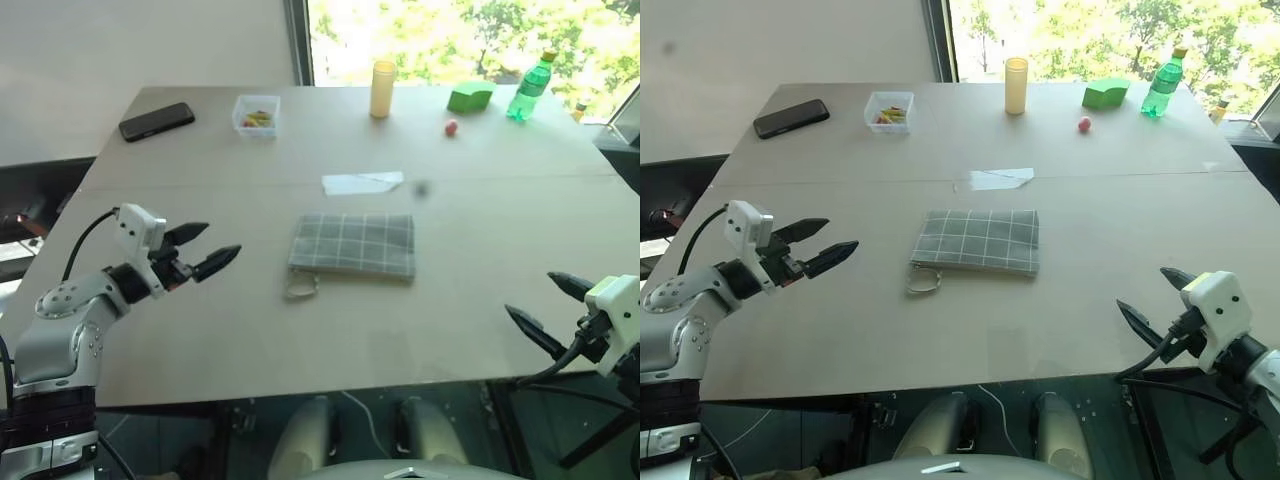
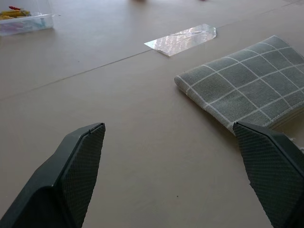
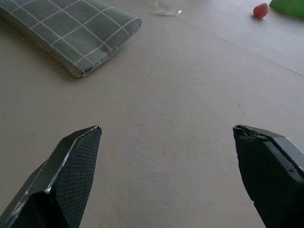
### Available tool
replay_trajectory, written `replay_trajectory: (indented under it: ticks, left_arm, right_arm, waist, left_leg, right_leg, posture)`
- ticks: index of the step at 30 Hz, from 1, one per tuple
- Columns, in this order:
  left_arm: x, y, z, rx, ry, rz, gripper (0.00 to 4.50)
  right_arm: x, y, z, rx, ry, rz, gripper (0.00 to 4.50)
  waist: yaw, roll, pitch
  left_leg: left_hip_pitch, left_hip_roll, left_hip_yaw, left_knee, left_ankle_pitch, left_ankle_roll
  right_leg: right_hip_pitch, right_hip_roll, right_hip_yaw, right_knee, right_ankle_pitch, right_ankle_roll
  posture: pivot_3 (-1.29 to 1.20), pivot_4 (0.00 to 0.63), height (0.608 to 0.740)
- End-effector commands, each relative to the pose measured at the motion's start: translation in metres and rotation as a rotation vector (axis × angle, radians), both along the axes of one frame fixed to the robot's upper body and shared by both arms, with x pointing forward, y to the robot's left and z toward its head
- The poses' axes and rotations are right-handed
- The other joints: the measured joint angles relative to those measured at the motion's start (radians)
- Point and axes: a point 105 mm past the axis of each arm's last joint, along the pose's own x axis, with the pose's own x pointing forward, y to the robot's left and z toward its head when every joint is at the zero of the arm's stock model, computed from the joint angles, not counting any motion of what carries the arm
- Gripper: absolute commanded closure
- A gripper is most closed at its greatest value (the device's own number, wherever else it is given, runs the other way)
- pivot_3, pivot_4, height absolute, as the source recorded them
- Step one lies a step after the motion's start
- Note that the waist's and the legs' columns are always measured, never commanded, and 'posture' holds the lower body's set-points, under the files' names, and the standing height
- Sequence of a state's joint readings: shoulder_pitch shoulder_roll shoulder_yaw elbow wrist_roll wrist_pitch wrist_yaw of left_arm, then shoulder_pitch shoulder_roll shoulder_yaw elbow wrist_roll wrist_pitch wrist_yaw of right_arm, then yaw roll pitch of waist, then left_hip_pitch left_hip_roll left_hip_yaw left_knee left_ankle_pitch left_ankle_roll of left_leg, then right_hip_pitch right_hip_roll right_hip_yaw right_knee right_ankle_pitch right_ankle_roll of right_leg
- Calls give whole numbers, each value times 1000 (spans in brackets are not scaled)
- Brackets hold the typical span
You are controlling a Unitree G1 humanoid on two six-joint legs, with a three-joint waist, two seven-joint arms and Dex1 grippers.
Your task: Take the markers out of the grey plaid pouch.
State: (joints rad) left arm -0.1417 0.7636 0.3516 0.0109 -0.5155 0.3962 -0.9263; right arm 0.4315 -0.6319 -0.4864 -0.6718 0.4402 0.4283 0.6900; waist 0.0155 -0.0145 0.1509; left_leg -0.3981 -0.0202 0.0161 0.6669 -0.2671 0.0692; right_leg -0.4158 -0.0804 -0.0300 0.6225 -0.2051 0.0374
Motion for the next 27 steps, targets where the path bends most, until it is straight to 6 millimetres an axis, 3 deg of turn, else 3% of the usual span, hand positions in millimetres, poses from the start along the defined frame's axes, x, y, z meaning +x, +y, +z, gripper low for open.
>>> replay_trajectory:
  ticks: [1,14,16,18,21,27]
  left_arm:
    - [2,-4,17,23,-57,-22,48]
    - [24,-10,28,154,-194,-1,48]
    - [32,-10,29,336,-286,3,48]
    - [31,-19,23,664,-452,-125,48]
    - [34,-33,23,943,-686,-300,48]
    - [38,-41,20,1185,-911,-564,48]
  right_arm:
    - [1,1,12,-20,-62,7,0]
    - [14,13,12,0,-89,23,0]
    - [17,15,14,2,-102,27,0]
    - [23,19,14,4,-112,35,0]
    - [34,30,14,15,-138,57,0]
    - [46,46,15,28,-175,85,0]
  waist:
    - [0,0,0]
    - [1,0,0]
    - [2,0,0]
    - [2,-1,0]
    - [4,-1,0]
    - [5,0,0]
  left_leg:
    - [0,0,0,0,0,0]
    - [0,0,0,0,2,3]
    - [0,0,0,0,1,2]
    - [0,0,0,0,1,1]
    - [0,0,1,-1,0,0]
    - [-3,-1,3,-2,0,2]
  right_leg:
    - [0,0,0,0,0,0]
    - [0,0,0,0,0,0]
    - [0,0,0,0,0,0]
    - [0,0,0,0,0,0]
    - [-1,-1,1,-1,1,-1]
    - [-4,-3,1,-1,2,1]
  posture:
    - [0,150,740]
    - [0,150,740]
    - [0,150,740]
    - [0,150,740]
    - [0,150,740]
    - [0,150,740]
